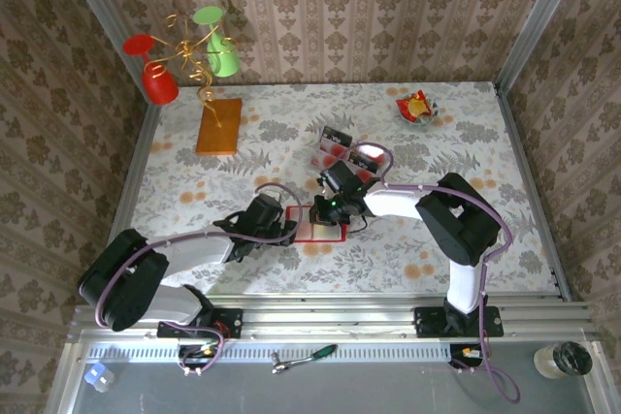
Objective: Put the credit cards into the card holder
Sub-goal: Press the card holder at the center of the table.
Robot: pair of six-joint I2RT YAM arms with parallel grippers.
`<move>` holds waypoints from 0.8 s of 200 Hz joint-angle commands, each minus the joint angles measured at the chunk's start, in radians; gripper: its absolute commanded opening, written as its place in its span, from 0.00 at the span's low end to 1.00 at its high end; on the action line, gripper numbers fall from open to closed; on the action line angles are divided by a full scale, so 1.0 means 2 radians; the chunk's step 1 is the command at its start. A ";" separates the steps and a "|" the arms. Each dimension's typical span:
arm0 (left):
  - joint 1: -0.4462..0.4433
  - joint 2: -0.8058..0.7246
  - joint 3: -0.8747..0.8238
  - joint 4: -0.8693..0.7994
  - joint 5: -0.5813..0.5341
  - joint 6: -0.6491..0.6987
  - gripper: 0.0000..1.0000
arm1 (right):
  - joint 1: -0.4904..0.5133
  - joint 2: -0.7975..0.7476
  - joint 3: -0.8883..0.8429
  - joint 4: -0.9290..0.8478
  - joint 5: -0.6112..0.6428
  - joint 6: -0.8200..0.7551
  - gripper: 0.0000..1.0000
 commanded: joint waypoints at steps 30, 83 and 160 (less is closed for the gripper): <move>0.002 0.003 -0.009 -0.001 -0.006 -0.003 1.00 | -0.013 -0.033 0.023 -0.036 0.007 -0.010 0.21; 0.002 -0.001 -0.012 -0.005 -0.012 -0.007 1.00 | -0.059 -0.073 0.073 -0.151 0.084 -0.089 0.35; 0.003 -0.004 -0.011 -0.009 -0.011 -0.005 1.00 | -0.078 -0.025 0.203 -0.329 0.289 -0.257 0.37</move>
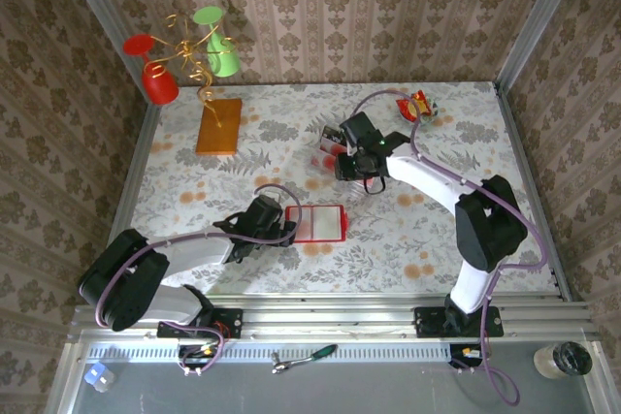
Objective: Put the credit cards into the card holder
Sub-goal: Press the card holder at the center of the table, then pick up the credit card from the storage box.
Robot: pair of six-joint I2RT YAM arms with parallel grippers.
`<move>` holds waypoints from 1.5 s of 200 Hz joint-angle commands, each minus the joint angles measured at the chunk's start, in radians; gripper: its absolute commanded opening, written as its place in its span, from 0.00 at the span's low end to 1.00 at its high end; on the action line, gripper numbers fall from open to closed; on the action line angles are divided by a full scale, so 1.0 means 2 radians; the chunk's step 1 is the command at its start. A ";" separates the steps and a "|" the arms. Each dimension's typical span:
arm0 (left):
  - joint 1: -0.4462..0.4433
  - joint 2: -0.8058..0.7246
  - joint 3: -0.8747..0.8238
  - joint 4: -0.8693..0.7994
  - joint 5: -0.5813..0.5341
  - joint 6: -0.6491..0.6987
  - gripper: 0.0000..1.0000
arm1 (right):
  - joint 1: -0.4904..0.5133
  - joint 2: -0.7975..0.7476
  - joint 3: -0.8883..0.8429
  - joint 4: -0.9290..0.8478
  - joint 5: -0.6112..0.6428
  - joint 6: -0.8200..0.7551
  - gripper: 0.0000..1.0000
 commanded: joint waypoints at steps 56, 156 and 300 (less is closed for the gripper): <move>0.002 -0.004 -0.009 -0.013 -0.008 -0.005 1.00 | 0.001 0.059 0.069 -0.100 0.148 -0.109 0.35; 0.002 -0.004 -0.008 -0.011 -0.007 -0.007 1.00 | 0.001 0.095 0.090 -0.110 0.149 -0.142 0.29; 0.001 -0.013 -0.010 -0.016 -0.011 -0.009 1.00 | -0.002 0.039 0.115 -0.122 0.042 -0.221 0.00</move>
